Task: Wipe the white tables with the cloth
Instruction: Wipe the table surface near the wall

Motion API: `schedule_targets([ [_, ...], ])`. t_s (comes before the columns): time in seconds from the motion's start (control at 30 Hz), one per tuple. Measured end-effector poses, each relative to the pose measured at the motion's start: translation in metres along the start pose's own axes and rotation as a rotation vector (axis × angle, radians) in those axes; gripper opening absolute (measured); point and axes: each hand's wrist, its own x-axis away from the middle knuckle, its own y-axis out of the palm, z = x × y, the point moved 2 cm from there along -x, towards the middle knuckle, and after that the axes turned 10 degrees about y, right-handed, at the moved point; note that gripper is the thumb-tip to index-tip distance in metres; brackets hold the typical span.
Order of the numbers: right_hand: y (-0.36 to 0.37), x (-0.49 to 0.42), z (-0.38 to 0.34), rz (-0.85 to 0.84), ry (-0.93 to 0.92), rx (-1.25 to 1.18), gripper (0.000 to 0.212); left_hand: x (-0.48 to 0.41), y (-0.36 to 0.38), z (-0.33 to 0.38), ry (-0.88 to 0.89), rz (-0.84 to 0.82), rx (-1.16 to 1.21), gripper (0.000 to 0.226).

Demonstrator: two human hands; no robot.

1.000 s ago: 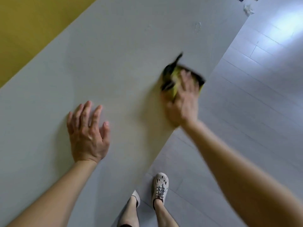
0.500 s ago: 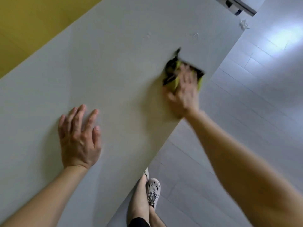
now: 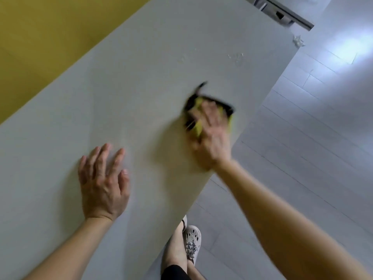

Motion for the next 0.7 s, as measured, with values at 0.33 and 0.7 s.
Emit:
schedule_targets([
  [0.33, -0.048, -0.100, 0.125, 0.034, 0.383, 0.020, 0.079, -0.048, -0.011, -0.005, -0.005, -0.057, -0.004, 0.048],
  [0.7, -0.012, -0.142, 0.033, -0.215, -0.546, -0.008, 0.069, -0.176, 0.043, -0.022, -0.031, -0.015, -0.023, 0.053],
])
